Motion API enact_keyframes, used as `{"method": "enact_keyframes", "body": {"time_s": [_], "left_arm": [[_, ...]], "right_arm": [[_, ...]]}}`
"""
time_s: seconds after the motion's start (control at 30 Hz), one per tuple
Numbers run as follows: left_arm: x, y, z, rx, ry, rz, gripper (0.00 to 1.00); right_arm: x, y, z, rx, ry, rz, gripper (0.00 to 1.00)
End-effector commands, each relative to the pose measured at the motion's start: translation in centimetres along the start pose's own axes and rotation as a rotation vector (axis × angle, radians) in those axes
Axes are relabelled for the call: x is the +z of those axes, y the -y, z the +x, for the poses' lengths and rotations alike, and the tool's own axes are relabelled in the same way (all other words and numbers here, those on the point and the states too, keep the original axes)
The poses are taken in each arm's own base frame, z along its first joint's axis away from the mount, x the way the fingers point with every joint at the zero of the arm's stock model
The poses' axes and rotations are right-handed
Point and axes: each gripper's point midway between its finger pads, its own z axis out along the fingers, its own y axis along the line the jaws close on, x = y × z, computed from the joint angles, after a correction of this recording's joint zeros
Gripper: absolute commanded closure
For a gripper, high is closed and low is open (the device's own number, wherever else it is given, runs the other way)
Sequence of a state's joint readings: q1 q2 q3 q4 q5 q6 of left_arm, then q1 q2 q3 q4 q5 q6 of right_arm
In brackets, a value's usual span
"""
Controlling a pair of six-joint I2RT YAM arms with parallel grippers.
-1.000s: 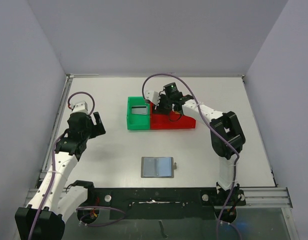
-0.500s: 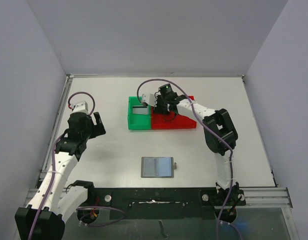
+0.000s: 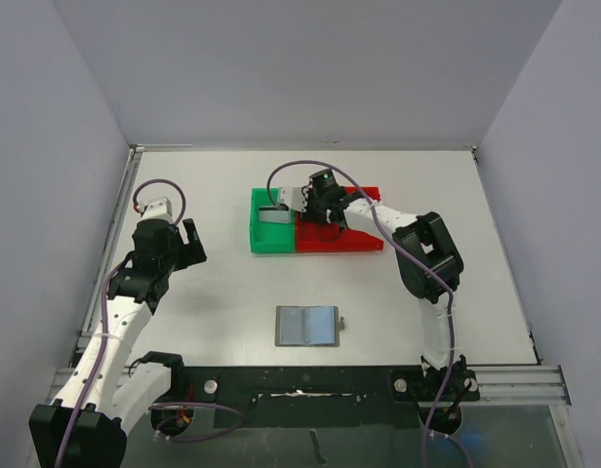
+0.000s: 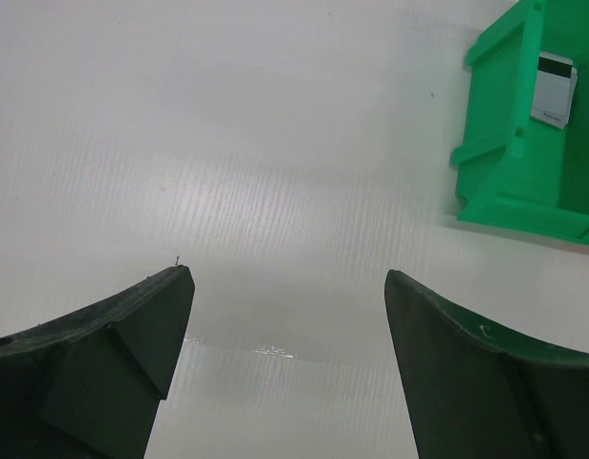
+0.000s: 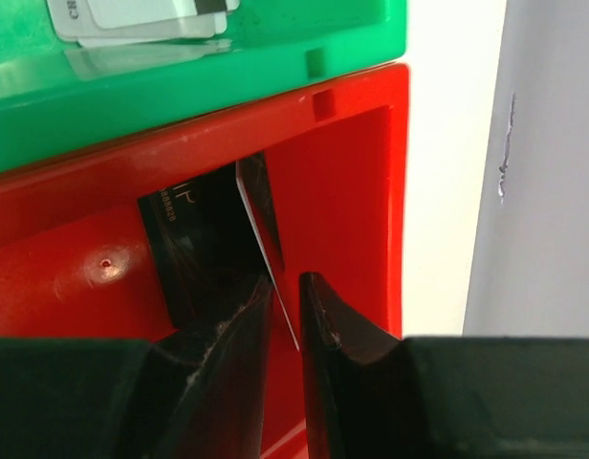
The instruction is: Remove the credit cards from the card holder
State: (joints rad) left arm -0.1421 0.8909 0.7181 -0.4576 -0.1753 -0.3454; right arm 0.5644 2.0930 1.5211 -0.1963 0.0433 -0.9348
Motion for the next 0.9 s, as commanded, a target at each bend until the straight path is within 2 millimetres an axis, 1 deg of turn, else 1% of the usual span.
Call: {"method": "enact_keyframes", "body": {"time_s": [0.0,0.1,0.2,0.4,0.47,0.57,0.6,0.63,0.67,0.77,0.87], "left_arm": [[-0.3,0.6,-2.1,-0.001,0.076,0.028,0.19],[-0.3,0.6,-2.2,-0.001,0.079,0.028,0.19],[-0.3,0.6,-2.1,0.0,0.077,0.03,0.19],[-0.2,0.7,-2.0,0.001,0.07,0.033,0.19],[-0.1,0.7,-2.0,0.001,0.067,0.036,0.19],[-0.2,0.8,-2.0,0.001,0.068,0.039,0.19],[-0.2,0.8,-2.0,0.001,0.069,0.041,0.19],[-0.1,0.8,-2.0,0.001,0.068,0.042,0.19],[-0.1,0.8,-2.0,0.001,0.068,0.043,0.19],[-0.1,0.8,-1.9,0.001,0.065,0.043,0.19],[-0.2,0.9,-1.9,0.001,0.065,0.047,0.19]], "right_arm": [[0.6,0.4,0.0,0.003,-0.003,0.053,0.79],[0.4,0.3,0.0,0.007,0.0,0.053,0.75],[0.2,0.0,-0.1,0.012,0.009,0.041,0.73],[-0.3,-0.5,-0.7,0.029,0.036,0.001,0.57],[-0.5,-0.4,-0.8,0.033,0.043,-0.003,0.54],[-1.0,0.0,-1.0,0.057,0.054,0.005,0.53],[-1.1,0.1,-1.1,0.069,0.063,0.003,0.51],[-1.2,0.1,-1.2,0.083,0.074,-0.004,0.46],[-1.3,0.1,-1.2,0.1,0.082,-0.012,0.44],[-1.9,0.8,-1.8,0.171,0.12,-0.038,0.4],[-2.9,1.9,-2.5,0.245,0.153,-0.024,0.36]]}}
